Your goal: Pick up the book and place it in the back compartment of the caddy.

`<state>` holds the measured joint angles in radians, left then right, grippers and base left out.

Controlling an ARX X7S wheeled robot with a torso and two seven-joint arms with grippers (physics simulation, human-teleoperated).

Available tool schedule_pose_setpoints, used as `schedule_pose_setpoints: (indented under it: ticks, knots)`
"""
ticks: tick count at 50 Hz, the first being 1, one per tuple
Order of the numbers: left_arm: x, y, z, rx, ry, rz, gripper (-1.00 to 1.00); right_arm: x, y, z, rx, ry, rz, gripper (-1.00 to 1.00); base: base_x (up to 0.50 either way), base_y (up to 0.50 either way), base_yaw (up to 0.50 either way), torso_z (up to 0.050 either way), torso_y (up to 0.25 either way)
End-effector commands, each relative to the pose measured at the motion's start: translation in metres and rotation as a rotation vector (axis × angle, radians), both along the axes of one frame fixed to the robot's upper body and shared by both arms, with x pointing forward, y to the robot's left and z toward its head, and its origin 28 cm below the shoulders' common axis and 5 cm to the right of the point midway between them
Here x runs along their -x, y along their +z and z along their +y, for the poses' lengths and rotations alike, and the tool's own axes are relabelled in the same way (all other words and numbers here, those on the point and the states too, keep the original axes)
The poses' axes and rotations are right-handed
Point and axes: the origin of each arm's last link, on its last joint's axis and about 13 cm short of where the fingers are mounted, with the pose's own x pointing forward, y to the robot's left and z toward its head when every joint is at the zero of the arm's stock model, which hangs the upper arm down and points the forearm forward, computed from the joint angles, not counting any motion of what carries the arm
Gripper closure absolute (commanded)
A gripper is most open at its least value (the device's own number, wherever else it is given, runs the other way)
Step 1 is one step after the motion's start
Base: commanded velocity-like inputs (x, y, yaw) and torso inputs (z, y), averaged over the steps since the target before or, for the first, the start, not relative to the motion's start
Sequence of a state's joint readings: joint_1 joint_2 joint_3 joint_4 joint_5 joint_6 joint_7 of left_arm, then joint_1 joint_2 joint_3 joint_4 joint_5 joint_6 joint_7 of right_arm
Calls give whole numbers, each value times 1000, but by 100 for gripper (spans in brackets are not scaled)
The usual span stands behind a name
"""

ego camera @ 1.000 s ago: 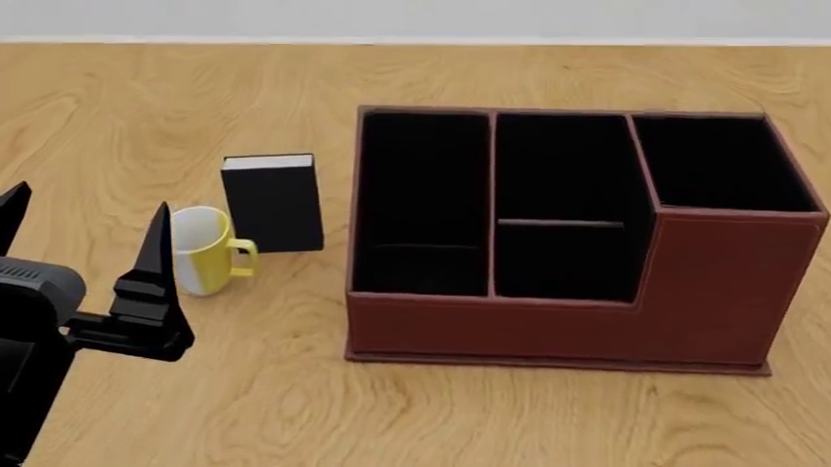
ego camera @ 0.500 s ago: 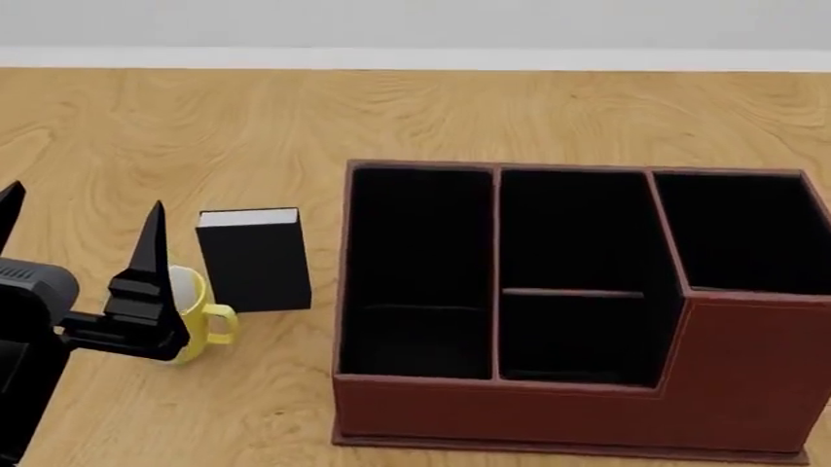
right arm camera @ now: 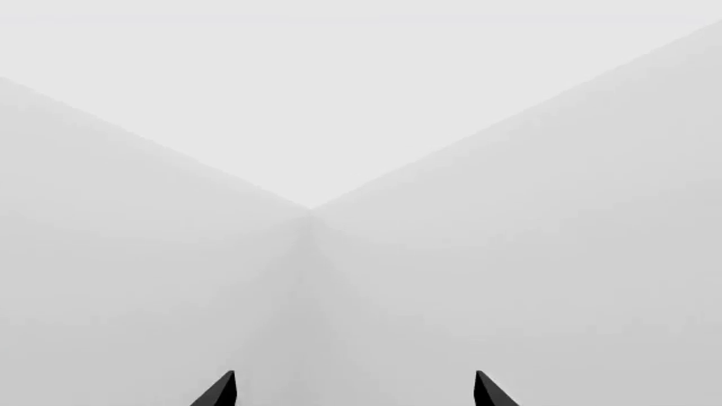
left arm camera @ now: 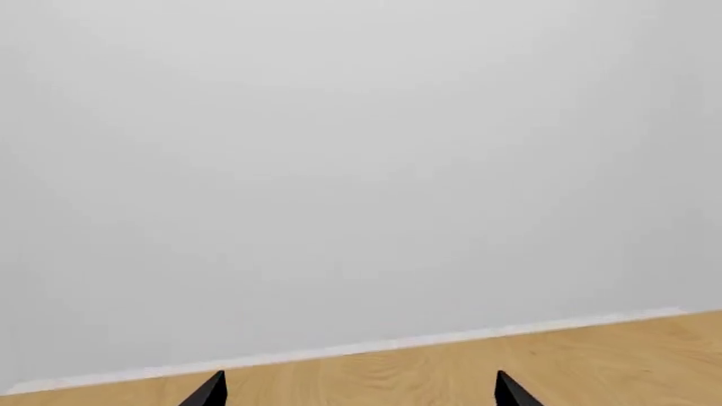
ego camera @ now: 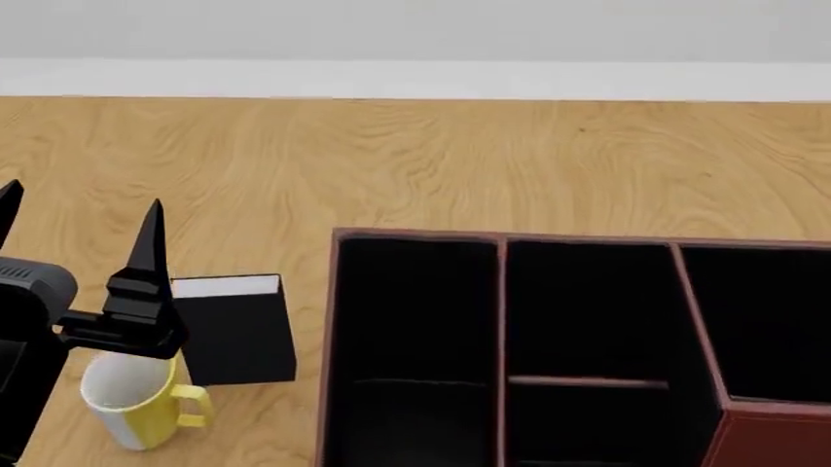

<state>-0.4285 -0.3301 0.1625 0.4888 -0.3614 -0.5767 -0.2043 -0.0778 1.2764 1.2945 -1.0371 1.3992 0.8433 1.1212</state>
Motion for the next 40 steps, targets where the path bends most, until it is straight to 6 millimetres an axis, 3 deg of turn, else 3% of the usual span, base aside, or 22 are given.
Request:
schedule_pose_setpoints:
  ticks: [1,11,28,40]
  knots:
    - [0,0,0,1,0,-1,-100,0,0,0,-1,0,-3,-100,348,0,0,0,0]
    - [0,1,0,12,-1,-5,-100,1,1,0,-6,3,-13,-100,346,0,0,0,1]
    - [0,1,2,53,-1,1,-100,3,2,1,0,5,-25,-100,-2,0,0,0,1]
    - [-1,1,1,49,-5,8,-100,4,2,0,-2,2,-26,-100,-1,0,0,0,-118]
